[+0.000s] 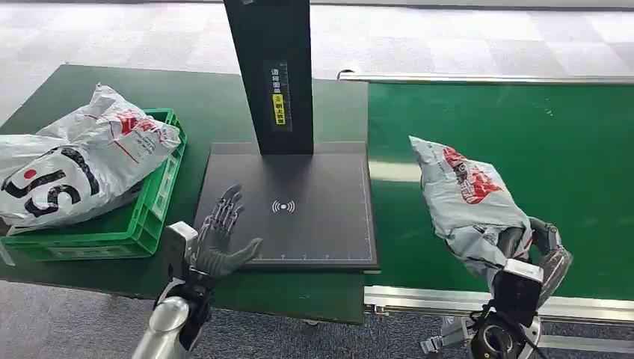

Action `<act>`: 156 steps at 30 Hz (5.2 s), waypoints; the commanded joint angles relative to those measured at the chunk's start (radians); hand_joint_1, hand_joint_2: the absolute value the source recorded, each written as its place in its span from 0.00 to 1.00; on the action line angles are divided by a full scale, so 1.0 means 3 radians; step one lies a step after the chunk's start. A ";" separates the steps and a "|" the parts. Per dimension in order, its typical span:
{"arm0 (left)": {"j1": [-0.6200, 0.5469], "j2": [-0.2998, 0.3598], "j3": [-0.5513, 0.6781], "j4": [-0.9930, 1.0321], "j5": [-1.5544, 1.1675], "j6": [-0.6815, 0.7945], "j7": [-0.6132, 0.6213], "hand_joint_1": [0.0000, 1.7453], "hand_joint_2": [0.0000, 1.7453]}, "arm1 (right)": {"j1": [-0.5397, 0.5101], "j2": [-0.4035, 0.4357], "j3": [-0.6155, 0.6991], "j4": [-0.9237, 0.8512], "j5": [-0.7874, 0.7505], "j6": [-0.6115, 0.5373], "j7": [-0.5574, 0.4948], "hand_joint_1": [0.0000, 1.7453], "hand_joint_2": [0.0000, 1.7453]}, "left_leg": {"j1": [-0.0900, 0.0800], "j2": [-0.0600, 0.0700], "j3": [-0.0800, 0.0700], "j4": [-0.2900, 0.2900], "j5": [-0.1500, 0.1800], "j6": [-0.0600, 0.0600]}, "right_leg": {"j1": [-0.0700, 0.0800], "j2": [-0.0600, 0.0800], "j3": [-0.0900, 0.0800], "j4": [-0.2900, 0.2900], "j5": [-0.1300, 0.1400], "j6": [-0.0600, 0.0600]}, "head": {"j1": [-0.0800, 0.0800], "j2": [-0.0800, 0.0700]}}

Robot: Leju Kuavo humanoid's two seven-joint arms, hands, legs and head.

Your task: Moved the parcel from conveyor to table for the left to box.

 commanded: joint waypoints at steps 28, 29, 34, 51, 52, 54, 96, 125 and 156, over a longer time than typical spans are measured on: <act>-0.0422 0.0171 -0.0050 0.0088 0.0269 0.0008 -0.0136 0.00 1.00 | -0.1854 -0.0209 0.1530 0.2086 0.1093 0.0221 0.0249 1.00 1.00 | 0.0001 0.0036 0.0000 0.0001 0.0004 0.0003 | 0.0001 0.0032 -0.0006 0.0002 0.0012 -0.0003 | 0.0000 0.0000; -0.0440 0.0176 -0.0061 0.0082 0.0274 0.0009 -0.0123 0.00 1.00 | -0.1952 -0.0163 0.1607 0.2223 0.1125 0.0183 0.0273 1.00 1.00 | 0.0002 0.0040 -0.0001 0.0002 0.0005 0.0002 | 0.0002 0.0032 -0.0007 0.0002 0.0014 -0.0005 | 0.0000 0.0000; -0.0513 0.0140 -0.0088 0.0180 0.0337 0.0001 -0.0111 0.00 1.00 | -0.2308 0.0052 0.1926 0.3016 0.1306 0.0192 0.0355 1.00 1.00 | 0.0001 0.0035 0.0005 0.0000 0.0011 0.0000 | 0.0003 0.0025 -0.0002 0.0003 0.0013 -0.0009 | 0.0000 0.0000; -0.0795 0.0014 -0.0240 0.0482 0.0350 -0.0117 -0.0074 0.00 1.00 | -0.2024 0.0231 0.2532 0.3595 0.1556 0.0951 0.0605 1.00 1.00 | 0.0002 0.0005 0.0002 -0.0002 0.0015 0.0000 | 0.0004 -0.0004 0.0003 0.0000 0.0007 -0.0008 | 0.0001 0.0000; -0.0795 0.0014 -0.0240 0.0482 0.0350 -0.0117 -0.0074 0.00 1.00 | -0.2024 0.0231 0.2532 0.3595 0.1556 0.0951 0.0605 1.00 1.00 | 0.0003 0.0002 0.0006 -0.0003 0.0015 0.0001 | 0.0005 -0.0007 0.0006 -0.0002 0.0007 -0.0008 | 0.0000 0.0000; -0.0795 0.0014 -0.0240 0.0482 0.0350 -0.0117 -0.0074 0.00 1.00 | -0.2024 0.0231 0.2532 0.3595 0.1556 0.0951 0.0605 1.00 1.00 | 0.0002 0.0007 0.0005 -0.0002 0.0014 0.0000 | 0.0004 -0.0002 0.0003 0.0000 0.0008 -0.0008 | 0.0000 0.0000; -0.0248 0.0206 0.0005 0.0143 0.0273 -0.0011 -0.0154 0.00 1.00 | -0.0965 -0.0323 0.1671 0.1438 -0.0781 0.2361 0.0000 0.00 0.00 | 0.0001 0.0007 0.0006 -0.0004 0.0011 0.0002 | 0.0003 -0.0002 0.0006 -0.0002 0.0006 -0.0007 | 0.0000 0.0000; -0.1190 -0.0175 -0.0629 0.1198 -0.1323 0.0854 -0.0098 0.00 1.00 | -0.0436 -0.0222 0.0818 0.0789 -0.1089 0.2239 0.0080 0.00 0.00 | 0.0003 -0.0018 -0.0008 0.0005 0.0015 0.0002 | 0.0004 -0.0024 -0.0001 0.0002 0.0005 -0.0006 | -0.0001 0.0000; -0.1899 -0.0332 -0.1233 0.2335 -0.2928 0.1441 0.0858 0.00 1.00 | -0.0421 -0.0208 0.0760 0.0815 -0.1032 0.2304 0.0143 0.00 0.00 | 0.0002 -0.0014 -0.0002 0.0003 0.0013 0.0002 | 0.0003 -0.0014 0.0002 0.0000 0.0007 -0.0006 | 0.0000 0.0000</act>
